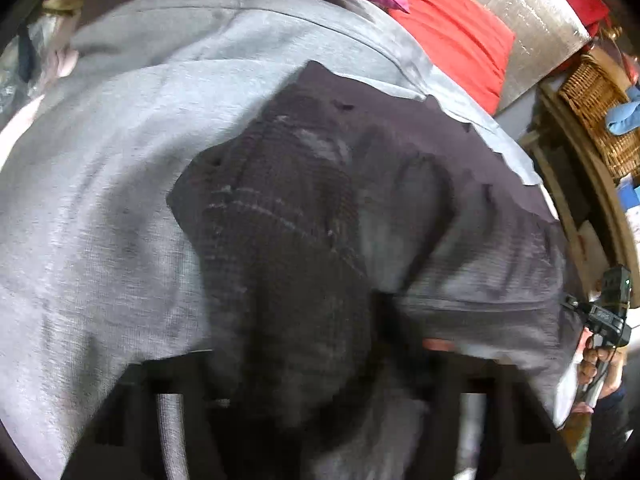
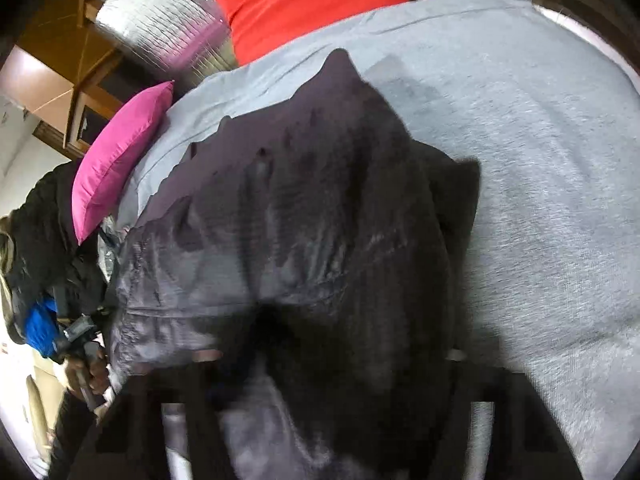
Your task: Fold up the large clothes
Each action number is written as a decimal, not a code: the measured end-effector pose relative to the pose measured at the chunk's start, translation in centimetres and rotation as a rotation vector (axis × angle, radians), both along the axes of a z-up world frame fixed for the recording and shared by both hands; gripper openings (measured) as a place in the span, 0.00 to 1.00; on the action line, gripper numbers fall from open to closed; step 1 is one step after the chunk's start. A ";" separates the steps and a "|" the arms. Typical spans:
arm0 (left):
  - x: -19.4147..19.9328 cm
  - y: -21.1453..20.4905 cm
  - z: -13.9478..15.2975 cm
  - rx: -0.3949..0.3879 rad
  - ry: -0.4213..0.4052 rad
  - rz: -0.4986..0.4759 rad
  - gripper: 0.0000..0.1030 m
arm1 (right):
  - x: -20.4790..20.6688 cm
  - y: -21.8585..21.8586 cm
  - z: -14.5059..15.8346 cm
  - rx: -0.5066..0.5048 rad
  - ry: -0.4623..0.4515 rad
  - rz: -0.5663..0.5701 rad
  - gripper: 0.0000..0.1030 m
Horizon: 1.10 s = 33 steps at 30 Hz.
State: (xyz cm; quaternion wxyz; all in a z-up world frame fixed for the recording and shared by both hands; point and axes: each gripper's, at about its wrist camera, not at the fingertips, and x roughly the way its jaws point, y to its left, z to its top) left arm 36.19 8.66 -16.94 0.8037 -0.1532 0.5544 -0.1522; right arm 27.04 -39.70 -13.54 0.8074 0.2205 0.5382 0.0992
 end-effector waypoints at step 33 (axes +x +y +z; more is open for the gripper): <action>-19.2 -2.7 2.1 0.211 -0.211 -0.017 0.45 | -20.5 -2.2 2.3 -0.065 -0.070 -0.066 0.33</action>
